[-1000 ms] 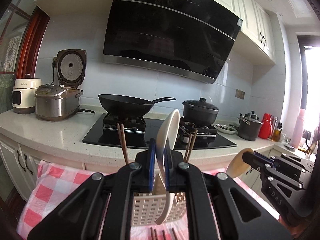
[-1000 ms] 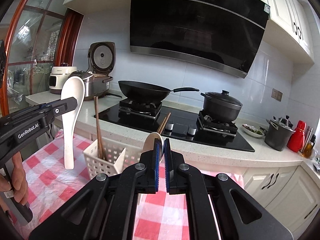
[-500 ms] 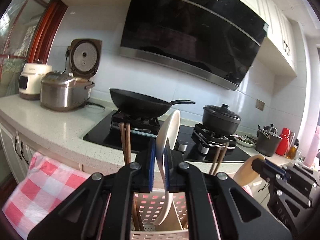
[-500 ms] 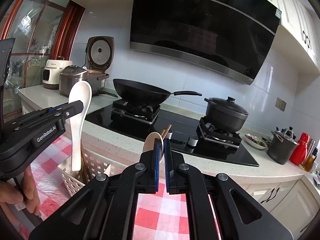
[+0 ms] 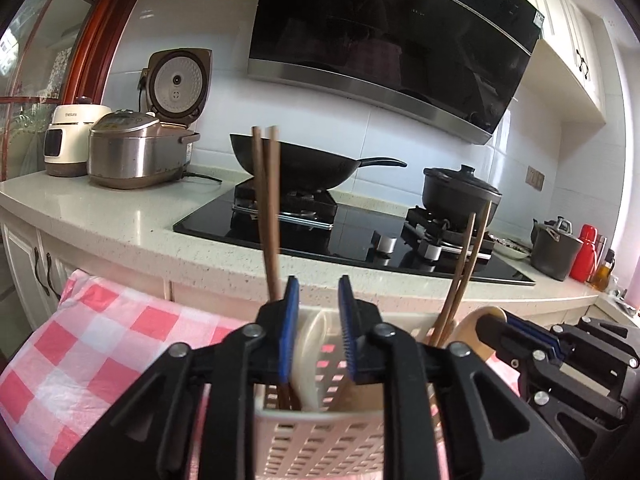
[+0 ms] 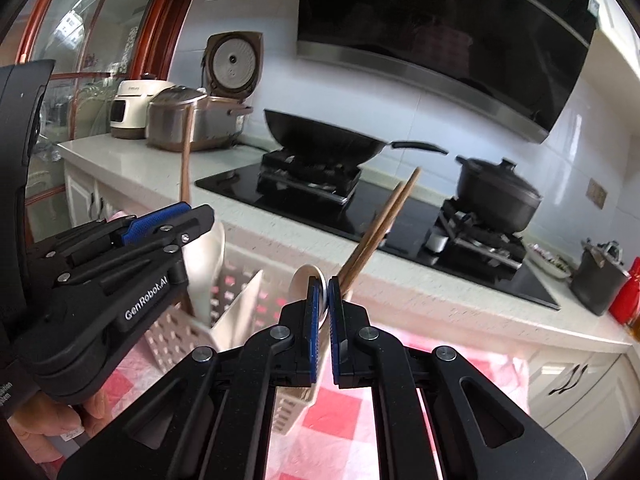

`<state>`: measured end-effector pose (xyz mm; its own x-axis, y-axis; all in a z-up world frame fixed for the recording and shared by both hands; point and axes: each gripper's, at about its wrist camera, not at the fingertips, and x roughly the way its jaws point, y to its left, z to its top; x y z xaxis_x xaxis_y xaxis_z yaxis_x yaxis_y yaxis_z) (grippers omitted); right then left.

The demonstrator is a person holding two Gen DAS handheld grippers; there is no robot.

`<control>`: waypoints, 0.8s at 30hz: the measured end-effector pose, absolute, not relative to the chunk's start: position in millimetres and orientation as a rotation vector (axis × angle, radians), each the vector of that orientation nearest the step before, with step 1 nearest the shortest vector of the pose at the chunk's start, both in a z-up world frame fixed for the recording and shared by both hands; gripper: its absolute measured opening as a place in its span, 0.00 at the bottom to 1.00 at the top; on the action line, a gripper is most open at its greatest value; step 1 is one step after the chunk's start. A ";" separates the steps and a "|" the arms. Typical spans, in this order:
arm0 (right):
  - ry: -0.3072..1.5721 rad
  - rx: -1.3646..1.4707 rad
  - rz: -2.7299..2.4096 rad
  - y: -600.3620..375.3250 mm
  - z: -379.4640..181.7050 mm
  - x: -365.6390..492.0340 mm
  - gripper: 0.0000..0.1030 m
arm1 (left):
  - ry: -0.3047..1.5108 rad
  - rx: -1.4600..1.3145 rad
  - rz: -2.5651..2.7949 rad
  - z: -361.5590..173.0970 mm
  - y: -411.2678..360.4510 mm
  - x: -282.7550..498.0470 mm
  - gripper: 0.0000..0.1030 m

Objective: Organize utensils
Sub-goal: 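Lower the left tool's spoon into the caddy and open it while the right tool does likewise, then move the right tool to a loose wooden chopstick and close on it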

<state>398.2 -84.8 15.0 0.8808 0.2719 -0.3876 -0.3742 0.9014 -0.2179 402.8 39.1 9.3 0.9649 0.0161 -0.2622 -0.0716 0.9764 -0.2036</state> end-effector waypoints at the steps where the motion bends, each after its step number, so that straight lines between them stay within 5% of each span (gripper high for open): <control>1: 0.367 -0.293 0.344 -84.9 14.5 398.2 0.06 | 0.261 -0.214 0.047 8.4 40.0 400.4 0.28; 5: 0.385 -0.279 0.338 -90.0 13.8 394.8 0.12 | 0.237 -0.217 0.063 7.9 46.3 382.2 0.45; 8: 0.377 -0.238 0.345 -103.0 16.3 383.6 0.37 | 0.220 -0.203 0.085 10.3 50.4 361.6 0.61; 14: 0.407 -0.160 0.329 -130.5 8.4 352.9 0.37 | 0.252 -0.166 0.141 11.1 61.5 315.3 0.84; 24: 0.547 -0.027 0.328 -146.5 -40.3 297.3 0.37 | 0.469 -0.085 0.159 -22.9 62.8 243.5 0.90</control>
<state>297.3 -146.5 -40.3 0.8035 0.2990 -0.5148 -0.3135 0.9476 0.0611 243.5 62.8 -22.9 0.8797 0.1332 -0.4565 -0.1722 0.9840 -0.0447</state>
